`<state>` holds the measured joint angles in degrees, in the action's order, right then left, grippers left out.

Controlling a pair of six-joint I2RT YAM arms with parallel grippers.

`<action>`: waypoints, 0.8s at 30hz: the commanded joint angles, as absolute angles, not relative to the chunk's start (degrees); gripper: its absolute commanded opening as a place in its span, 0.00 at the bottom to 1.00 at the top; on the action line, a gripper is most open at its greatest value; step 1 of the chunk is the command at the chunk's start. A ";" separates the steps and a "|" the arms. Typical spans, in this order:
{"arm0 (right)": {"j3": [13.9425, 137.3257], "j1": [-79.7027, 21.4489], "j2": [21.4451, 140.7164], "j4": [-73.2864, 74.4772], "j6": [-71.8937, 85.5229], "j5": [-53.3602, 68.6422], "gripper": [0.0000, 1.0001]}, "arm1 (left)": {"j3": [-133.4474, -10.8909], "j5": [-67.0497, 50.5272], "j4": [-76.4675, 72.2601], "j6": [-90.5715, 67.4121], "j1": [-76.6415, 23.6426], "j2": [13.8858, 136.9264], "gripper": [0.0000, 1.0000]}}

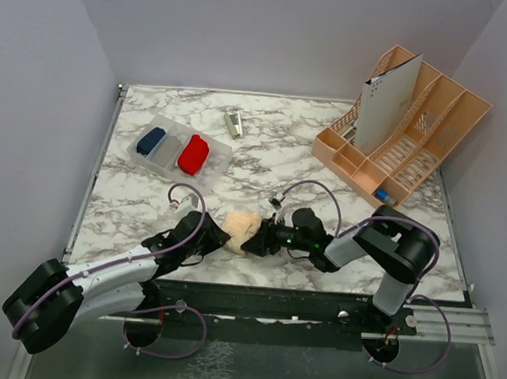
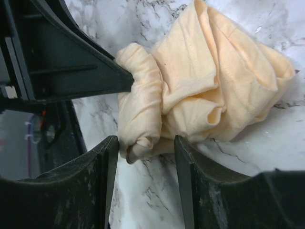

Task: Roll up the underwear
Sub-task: Roll the underwear to the center of the board.

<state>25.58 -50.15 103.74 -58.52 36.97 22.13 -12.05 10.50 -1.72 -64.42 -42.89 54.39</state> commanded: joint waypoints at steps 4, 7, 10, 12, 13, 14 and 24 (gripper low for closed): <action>25.84 -49.70 94.75 -37.48 18.56 17.45 0.55 | -12.59 12.71 5.40 -61.98 -42.73 56.81 0.38; 26.87 -49.69 92.20 -33.23 14.57 15.19 0.55 | -13.07 12.42 5.71 -61.88 -42.72 57.38 0.38; 27.94 -49.67 90.74 -30.79 11.17 14.54 0.55 | -13.18 12.07 5.52 -61.87 -42.76 57.83 0.38; 28.60 -49.67 89.97 -29.75 9.36 14.42 0.55 | -13.38 11.81 5.34 -61.87 -42.72 58.16 0.38; 28.91 -49.67 89.61 -29.08 8.42 14.32 0.55 | -13.55 11.58 5.35 -61.75 -42.73 58.37 0.38; 29.06 -49.71 89.18 -28.60 7.50 14.32 0.56 | -13.68 11.41 5.27 -61.64 -42.75 58.55 0.38; 23.40 -51.22 80.87 -36.47 -9.59 17.68 0.55 | -15.99 9.83 5.37 -60.47 -42.72 62.06 0.38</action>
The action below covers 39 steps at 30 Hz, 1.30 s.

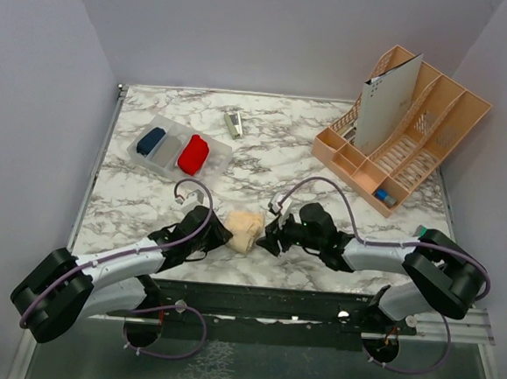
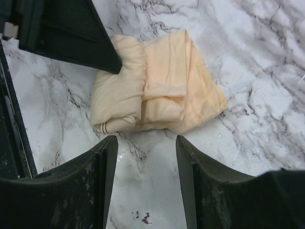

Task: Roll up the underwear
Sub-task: Roll the underwear to the center of the board.

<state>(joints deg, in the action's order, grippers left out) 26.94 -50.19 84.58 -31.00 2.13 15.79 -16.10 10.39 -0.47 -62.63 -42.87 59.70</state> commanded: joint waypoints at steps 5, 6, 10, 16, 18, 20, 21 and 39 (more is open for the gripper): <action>19.98 -57.81 81.90 -46.86 -28.75 17.82 0.57 | -17.29 9.02 6.54 -60.38 -42.70 62.64 0.38; 20.78 -59.44 83.35 -46.50 -31.98 16.24 0.57 | -17.57 8.83 6.89 -60.38 -42.74 62.77 0.38; 25.09 -64.63 90.38 -46.81 -39.45 8.86 0.56 | -19.00 8.68 8.78 -59.97 -42.69 63.19 0.38; 28.02 -68.09 97.73 -51.10 -43.80 2.44 0.57 | -19.69 7.68 9.68 -59.68 -42.62 63.28 0.37; 28.52 -68.11 99.35 -50.07 -43.87 0.76 0.57 | -19.69 7.57 9.88 -59.60 -42.61 63.05 0.37; 28.05 -68.12 100.62 -50.17 -43.63 -0.47 0.57 | -19.82 7.64 10.21 -59.52 -42.59 62.60 0.37; 27.77 -68.12 101.16 -50.11 -43.41 -1.61 0.57 | -19.86 7.65 10.32 -59.46 -42.62 62.39 0.37; 27.24 -68.12 104.69 -45.11 -35.78 -3.93 0.34 | -20.22 7.40 11.22 -58.31 -42.37 61.38 0.35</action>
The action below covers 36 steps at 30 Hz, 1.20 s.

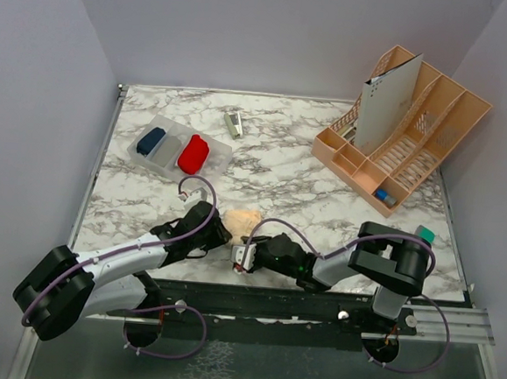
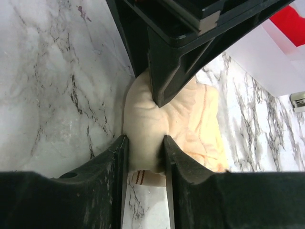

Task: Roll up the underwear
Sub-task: Roll the underwear to the center of the board.

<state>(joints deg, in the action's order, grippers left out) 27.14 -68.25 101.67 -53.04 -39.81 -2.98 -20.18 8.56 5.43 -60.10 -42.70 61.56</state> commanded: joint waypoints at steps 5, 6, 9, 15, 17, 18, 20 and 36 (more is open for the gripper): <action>26.32 -68.04 104.76 -45.92 -30.17 -3.14 0.11 | -18.64 5.45 10.61 -59.09 -40.60 57.69 0.50; 26.14 -67.90 104.57 -46.11 -28.83 -2.29 0.08 | -18.37 5.19 10.77 -59.10 -40.07 56.84 0.56; 25.25 -67.41 104.03 -47.99 -24.06 2.75 0.04 | -17.75 4.75 10.73 -58.80 -38.84 54.28 0.71; 23.34 -66.80 105.01 -55.60 -14.86 6.72 0.03 | -14.52 5.08 9.02 -61.93 -38.23 52.54 0.83; 22.68 -66.80 105.64 -58.03 -12.31 7.16 0.03 | -12.05 4.95 6.29 -64.46 -38.21 52.52 0.86; 22.36 -66.80 105.98 -59.30 -11.01 7.38 0.03 | -10.95 4.93 4.70 -65.65 -38.23 52.43 0.86; 21.60 -66.80 106.50 -61.68 -8.59 7.40 0.03 | -9.02 5.15 1.71 -67.49 -38.25 52.35 0.89; 17.40 -66.45 109.42 -75.27 6.56 6.96 0.03 | -9.49 8.13 6.74 -63.03 -38.23 53.07 0.28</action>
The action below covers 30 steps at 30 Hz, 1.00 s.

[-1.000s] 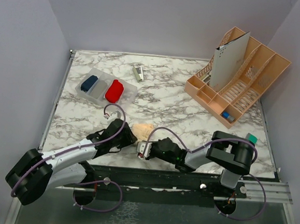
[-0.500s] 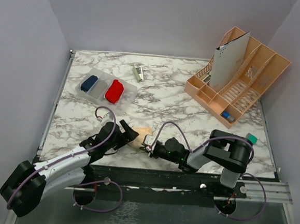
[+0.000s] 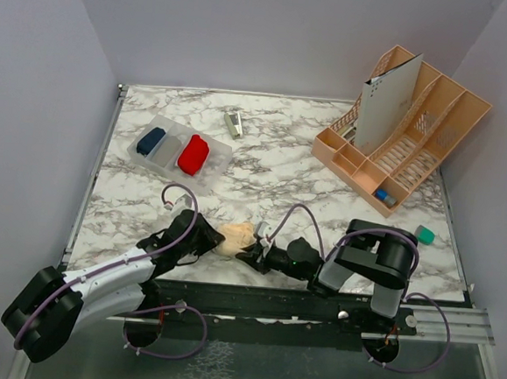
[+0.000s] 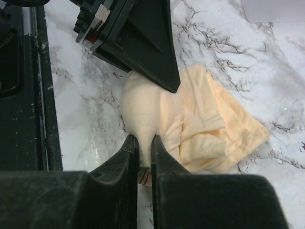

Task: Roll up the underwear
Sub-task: Roll the underwear to the center of the board.

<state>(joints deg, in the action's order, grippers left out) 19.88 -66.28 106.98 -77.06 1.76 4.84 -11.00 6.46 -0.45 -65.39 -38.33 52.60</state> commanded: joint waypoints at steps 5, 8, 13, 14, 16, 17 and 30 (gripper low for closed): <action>18.88 -65.57 108.76 -71.86 11.19 9.64 0.04 | -11.30 6.68 7.17 -62.03 -38.27 53.00 0.35; 21.57 -64.13 107.74 -64.41 14.09 13.05 0.04 | -13.67 7.07 10.44 -60.77 -38.24 52.55 0.56; 22.91 -59.73 108.96 -62.99 20.72 20.89 0.04 | -17.07 11.70 17.74 -58.88 -38.23 49.09 0.76; 22.67 -58.50 109.75 -63.91 22.99 22.43 0.04 | -16.71 12.33 17.86 -59.07 -38.23 48.02 0.81; 21.87 -56.11 112.12 -68.56 28.01 26.31 0.05 | -15.19 11.53 16.86 -59.53 -38.11 45.68 0.86; 21.54 -54.87 113.62 -71.36 30.30 28.79 0.05 | -14.48 10.86 16.27 -59.76 -38.05 44.50 0.86; 21.81 -45.20 125.18 -81.17 55.80 35.27 0.07 | -9.29 6.14 14.10 -58.60 -38.01 29.54 0.89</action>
